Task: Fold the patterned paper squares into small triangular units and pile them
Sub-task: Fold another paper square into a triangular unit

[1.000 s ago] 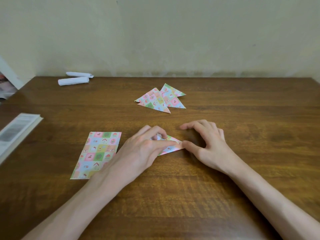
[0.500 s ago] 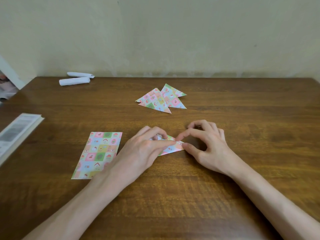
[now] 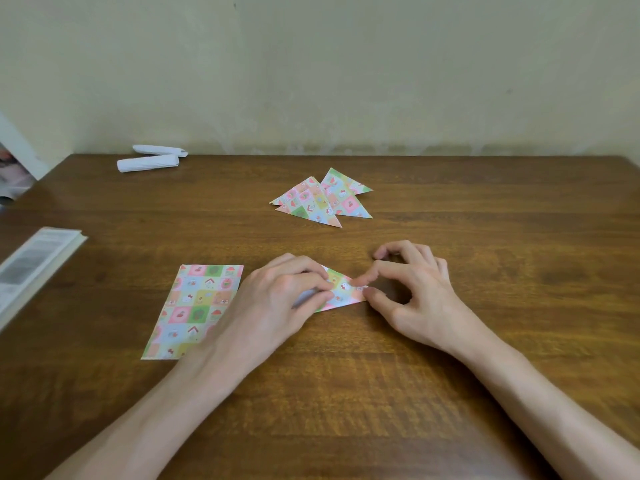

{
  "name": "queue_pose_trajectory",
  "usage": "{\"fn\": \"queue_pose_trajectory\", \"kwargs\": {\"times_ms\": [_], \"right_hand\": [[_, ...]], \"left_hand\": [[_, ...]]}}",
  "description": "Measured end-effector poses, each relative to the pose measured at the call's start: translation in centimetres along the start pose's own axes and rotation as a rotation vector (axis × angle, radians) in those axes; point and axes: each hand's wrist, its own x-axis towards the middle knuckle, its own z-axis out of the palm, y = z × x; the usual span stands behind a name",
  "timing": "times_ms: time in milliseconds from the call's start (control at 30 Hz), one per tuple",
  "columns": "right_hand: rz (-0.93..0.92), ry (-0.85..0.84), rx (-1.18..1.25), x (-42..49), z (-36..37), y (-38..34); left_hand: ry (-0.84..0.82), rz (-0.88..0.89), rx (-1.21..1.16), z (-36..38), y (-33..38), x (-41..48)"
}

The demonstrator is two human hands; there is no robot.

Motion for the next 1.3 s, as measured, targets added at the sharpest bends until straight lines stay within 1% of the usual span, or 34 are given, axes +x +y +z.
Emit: {"fn": "queue_pose_trajectory", "kwargs": {"times_ms": [200,400,533,633,733,833,967,1100,1200,1300], "right_hand": [[0.043,0.065,-0.008,0.2,0.6,-0.4],[0.085,0.122,-0.05,0.2,1.7,-1.1],[0.073,0.119,-0.068,0.2,1.8,-0.9],[0.064,0.105,-0.076,0.1,1.8,-0.8],[0.067,0.128,-0.081,0.1,1.9,-1.0],[0.084,0.154,-0.082,0.0,2.1,-1.3],[0.083,0.141,-0.104,0.1,2.1,-1.4],[0.087,0.153,-0.123,0.1,2.3,-1.6],[0.091,0.162,-0.147,0.0,2.4,-1.9],[0.097,0.136,-0.164,0.1,2.3,-2.2]], "left_hand": [[-0.062,-0.037,-0.079,-0.3,-0.6,0.1],[-0.098,-0.05,-0.067,-0.5,-0.6,0.3],[-0.123,-0.045,-0.074,-0.8,-0.8,0.5],[-0.187,-0.041,-0.086,-1.3,-1.3,0.6],[-0.248,-0.035,-0.114,-1.8,-1.7,0.7],[-0.286,-0.033,-0.113,-2.0,-1.9,0.7],[-0.335,-0.044,-0.137,-2.5,-1.9,0.9],[-0.434,-0.056,-0.134,-3.2,-2.1,1.4],[-0.454,-0.065,-0.151,-3.4,-2.1,1.5],[-0.459,-0.07,-0.154,-3.3,-2.2,1.4]]}}
